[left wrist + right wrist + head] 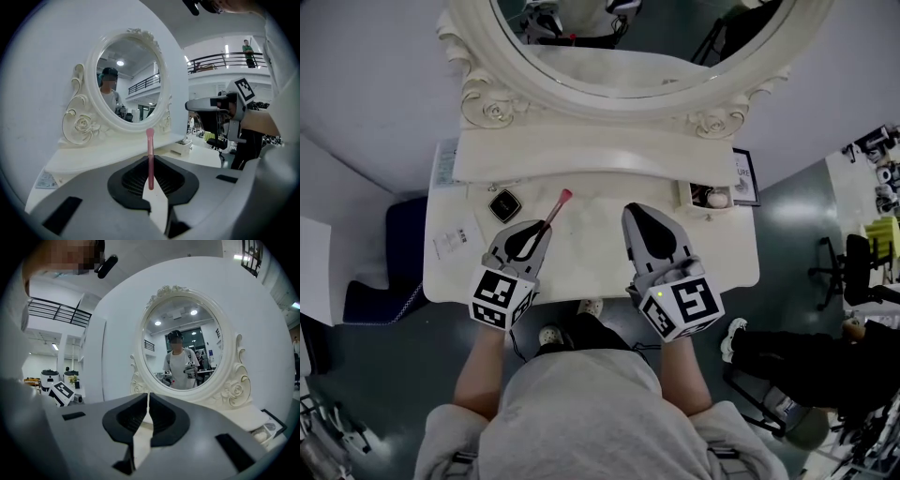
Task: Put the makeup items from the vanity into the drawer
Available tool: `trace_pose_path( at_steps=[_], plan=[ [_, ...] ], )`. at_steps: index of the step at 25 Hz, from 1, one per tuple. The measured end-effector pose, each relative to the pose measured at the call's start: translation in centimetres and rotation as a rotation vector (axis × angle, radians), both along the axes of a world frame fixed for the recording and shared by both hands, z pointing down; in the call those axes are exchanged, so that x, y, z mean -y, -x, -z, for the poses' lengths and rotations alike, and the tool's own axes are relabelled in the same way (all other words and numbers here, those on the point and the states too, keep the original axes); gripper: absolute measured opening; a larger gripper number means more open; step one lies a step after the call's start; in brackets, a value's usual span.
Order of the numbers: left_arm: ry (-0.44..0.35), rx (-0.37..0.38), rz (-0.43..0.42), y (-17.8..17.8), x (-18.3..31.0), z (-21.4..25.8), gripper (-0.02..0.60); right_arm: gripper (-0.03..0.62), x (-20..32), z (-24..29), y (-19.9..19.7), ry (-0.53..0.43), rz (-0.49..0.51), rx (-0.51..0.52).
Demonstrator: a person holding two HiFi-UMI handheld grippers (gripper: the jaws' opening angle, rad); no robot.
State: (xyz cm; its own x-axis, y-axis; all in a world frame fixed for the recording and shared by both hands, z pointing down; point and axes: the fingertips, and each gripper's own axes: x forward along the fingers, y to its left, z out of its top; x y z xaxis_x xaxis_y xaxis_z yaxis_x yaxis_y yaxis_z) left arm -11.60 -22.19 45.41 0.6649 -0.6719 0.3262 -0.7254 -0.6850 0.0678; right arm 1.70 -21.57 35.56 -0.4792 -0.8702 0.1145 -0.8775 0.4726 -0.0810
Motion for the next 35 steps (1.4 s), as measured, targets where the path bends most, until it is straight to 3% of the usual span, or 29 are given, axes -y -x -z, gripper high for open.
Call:
trace_pose_path(
  at_steps=[15,28,35],
  plan=[
    [-0.141,-0.12,-0.045,0.9,-3.2,5.8,0.051,0.028,-5.6,2.4,0.4,-0.07,-0.105,0.006],
    [-0.204,-0.151,-0.135,0.5,-6.7,8.3,0.051,0.028,-11.7,4.1,-0.8,-0.13,-0.242,0.023],
    [-0.221,-0.141,-0.168,-1.9,-7.1,9.0,0.051,0.028,-12.8,4.8,-3.5,-0.161,-0.285,0.036]
  ],
)
